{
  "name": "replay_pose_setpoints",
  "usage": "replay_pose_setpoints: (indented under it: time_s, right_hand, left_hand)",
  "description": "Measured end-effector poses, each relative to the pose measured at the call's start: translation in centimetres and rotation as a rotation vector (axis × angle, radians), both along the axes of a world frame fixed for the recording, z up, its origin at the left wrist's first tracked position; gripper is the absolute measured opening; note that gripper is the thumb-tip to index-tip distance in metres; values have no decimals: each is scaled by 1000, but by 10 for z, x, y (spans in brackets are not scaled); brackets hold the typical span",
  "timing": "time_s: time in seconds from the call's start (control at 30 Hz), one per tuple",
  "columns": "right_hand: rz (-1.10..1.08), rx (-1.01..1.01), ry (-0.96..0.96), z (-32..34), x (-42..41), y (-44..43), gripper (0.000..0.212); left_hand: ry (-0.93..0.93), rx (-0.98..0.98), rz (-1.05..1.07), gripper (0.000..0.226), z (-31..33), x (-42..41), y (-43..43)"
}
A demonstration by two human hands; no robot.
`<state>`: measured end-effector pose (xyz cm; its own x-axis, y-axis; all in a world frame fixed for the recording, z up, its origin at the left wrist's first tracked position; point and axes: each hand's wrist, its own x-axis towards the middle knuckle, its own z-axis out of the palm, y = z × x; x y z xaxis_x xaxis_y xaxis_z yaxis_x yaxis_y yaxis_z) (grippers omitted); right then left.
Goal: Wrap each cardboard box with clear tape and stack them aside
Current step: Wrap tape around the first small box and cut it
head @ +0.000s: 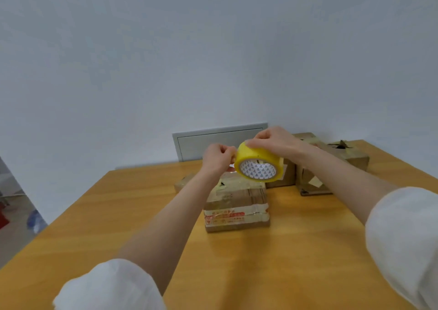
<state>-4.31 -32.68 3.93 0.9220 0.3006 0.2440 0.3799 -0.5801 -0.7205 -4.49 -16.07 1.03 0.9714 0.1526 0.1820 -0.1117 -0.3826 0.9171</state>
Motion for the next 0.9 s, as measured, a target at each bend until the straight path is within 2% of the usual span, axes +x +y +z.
replay_pose_setpoints:
  time_s: [0.13,0.33,0.47,0.57,0.7,0.9]
  right_hand:
    - [8,-22,102,-6,7,4,51]
    - [37,-44,34,-4,16,15,41]
    - [71,-85,-3,0,16,18,42]
    - [100,-74,43,4,16,14,39]
    - [127,-20,113,8,18,4,38]
    - [64,-158,82,6,24,-10,70]
  left_hand:
    - [44,-98,14,32,-3,10,13]
    - [151,-337,-134,28,-6,10,28]
    - [132,-261,-71,20,-6,8,30]
    - [78,-213,10,19,-4,6,29]
    - [99,-261,-25,19,-2,3,29]
    - [129,-345,-24,15,1,1,34]
